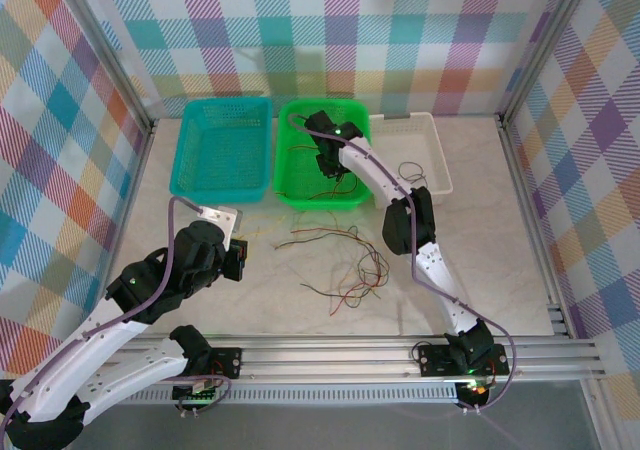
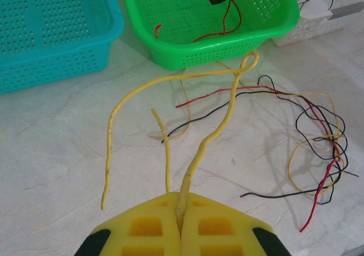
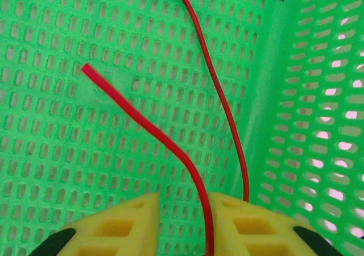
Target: Untangle the cables
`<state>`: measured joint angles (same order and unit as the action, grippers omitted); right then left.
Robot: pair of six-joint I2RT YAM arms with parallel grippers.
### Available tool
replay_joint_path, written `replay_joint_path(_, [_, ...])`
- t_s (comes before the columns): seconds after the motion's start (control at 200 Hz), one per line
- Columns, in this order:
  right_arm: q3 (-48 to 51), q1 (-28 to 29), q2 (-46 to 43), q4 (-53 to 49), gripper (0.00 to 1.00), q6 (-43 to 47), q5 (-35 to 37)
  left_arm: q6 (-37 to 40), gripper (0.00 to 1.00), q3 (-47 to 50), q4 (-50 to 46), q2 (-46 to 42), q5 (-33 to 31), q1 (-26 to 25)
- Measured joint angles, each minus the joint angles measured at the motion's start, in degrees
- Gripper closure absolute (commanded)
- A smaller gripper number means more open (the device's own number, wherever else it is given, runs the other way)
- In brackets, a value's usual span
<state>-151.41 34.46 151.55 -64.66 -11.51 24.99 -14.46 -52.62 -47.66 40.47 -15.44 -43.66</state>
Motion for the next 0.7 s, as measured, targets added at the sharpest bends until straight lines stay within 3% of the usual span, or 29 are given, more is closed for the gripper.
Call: replay_joint_path(0.7, [-0.3, 0.0, -12.6, -1.6, 0.44, -0.7, -2.1, 0.0, 1.0, 0.0, -0.1, 2.0, -0.2, 0.3])
